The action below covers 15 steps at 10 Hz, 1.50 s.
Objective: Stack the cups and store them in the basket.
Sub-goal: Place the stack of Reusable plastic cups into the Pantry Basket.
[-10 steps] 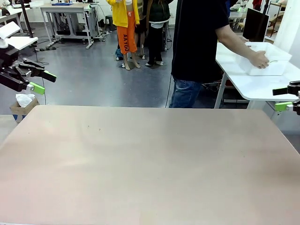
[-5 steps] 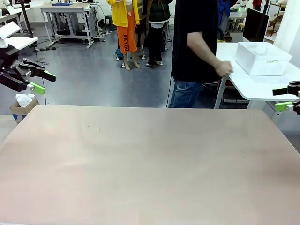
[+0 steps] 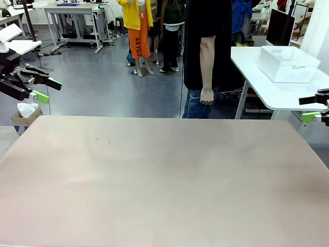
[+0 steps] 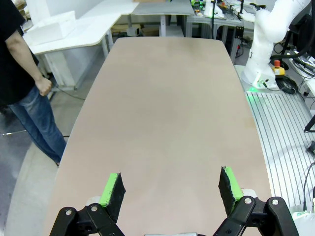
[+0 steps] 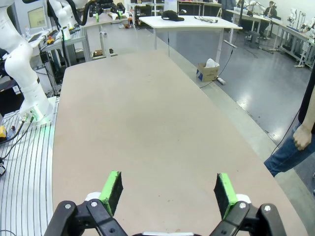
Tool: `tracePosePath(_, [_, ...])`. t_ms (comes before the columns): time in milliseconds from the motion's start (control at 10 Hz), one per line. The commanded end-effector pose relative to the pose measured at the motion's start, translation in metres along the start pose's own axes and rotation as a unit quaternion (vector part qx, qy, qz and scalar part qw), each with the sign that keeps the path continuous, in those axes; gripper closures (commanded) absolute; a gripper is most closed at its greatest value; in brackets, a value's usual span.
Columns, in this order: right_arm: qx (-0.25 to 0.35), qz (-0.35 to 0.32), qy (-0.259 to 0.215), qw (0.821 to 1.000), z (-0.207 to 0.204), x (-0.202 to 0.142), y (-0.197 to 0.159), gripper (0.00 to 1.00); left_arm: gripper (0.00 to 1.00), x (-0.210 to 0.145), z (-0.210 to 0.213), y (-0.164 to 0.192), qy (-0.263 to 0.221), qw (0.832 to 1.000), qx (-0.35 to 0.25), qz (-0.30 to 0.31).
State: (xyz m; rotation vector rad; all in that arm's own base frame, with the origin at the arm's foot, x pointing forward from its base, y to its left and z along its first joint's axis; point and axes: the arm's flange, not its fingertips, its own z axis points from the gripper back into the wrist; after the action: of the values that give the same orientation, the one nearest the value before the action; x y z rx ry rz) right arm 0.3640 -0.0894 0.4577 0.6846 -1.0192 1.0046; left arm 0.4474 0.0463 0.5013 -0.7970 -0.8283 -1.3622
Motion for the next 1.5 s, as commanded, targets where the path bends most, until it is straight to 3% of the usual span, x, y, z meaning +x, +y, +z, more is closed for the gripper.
tracePosePath(0, [-0.003, 0.004, -0.004, 1.000, 0.0003, 0.0022, -0.0023, 0.00, 0.00, 0.0044, 0.0014, -0.0027, -0.006, 1.000, -0.001, 0.006])
tracePosePath(1400, [-0.003, 0.004, -0.004, 1.000, 0.0003, 0.0022, -0.0023, 0.00, 0.00, 0.0044, 0.0014, -0.0027, -0.006, 1.000, -0.001, 0.006])
